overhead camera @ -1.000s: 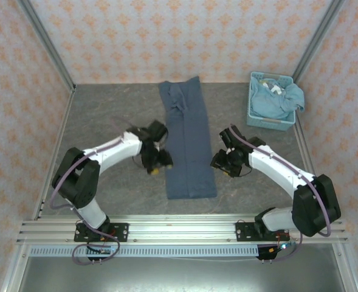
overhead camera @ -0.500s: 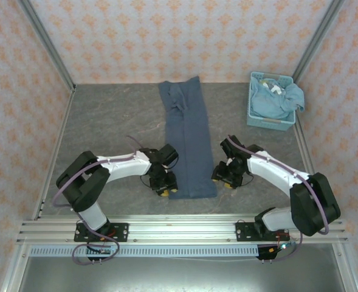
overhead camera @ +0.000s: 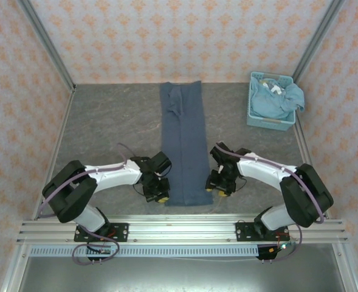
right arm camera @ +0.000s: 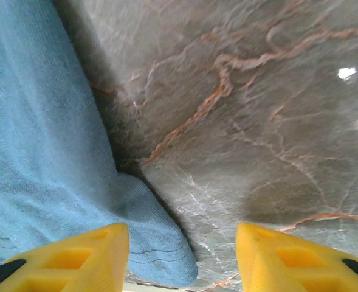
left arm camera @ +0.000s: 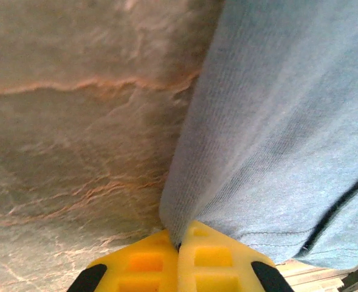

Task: Fold and stack the t-shirts

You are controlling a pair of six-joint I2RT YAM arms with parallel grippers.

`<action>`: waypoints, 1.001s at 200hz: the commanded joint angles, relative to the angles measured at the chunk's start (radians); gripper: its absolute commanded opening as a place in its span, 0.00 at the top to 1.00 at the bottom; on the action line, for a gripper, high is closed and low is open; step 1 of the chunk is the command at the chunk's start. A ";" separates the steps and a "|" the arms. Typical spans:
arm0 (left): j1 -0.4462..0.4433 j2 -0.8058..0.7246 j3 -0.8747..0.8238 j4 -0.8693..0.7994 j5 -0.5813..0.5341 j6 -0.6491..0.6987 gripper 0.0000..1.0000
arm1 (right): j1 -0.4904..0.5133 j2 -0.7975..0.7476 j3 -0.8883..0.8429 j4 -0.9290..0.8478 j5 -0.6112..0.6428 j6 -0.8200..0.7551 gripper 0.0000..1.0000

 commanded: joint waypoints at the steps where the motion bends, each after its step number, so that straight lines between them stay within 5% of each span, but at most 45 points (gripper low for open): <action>1: -0.016 -0.009 -0.037 0.028 0.011 -0.066 1.00 | 0.025 -0.014 -0.009 -0.016 -0.006 0.039 0.51; 120: -0.033 0.013 -0.025 0.000 0.020 -0.037 1.00 | 0.123 0.004 -0.052 -0.006 -0.008 0.141 0.60; 185: -0.044 -0.010 -0.034 -0.014 0.030 0.005 1.00 | 0.124 0.012 -0.039 0.050 0.004 0.184 1.00; 200: -0.049 -0.028 -0.047 -0.015 0.036 0.011 1.00 | 0.124 -0.034 -0.037 0.001 0.004 0.192 1.00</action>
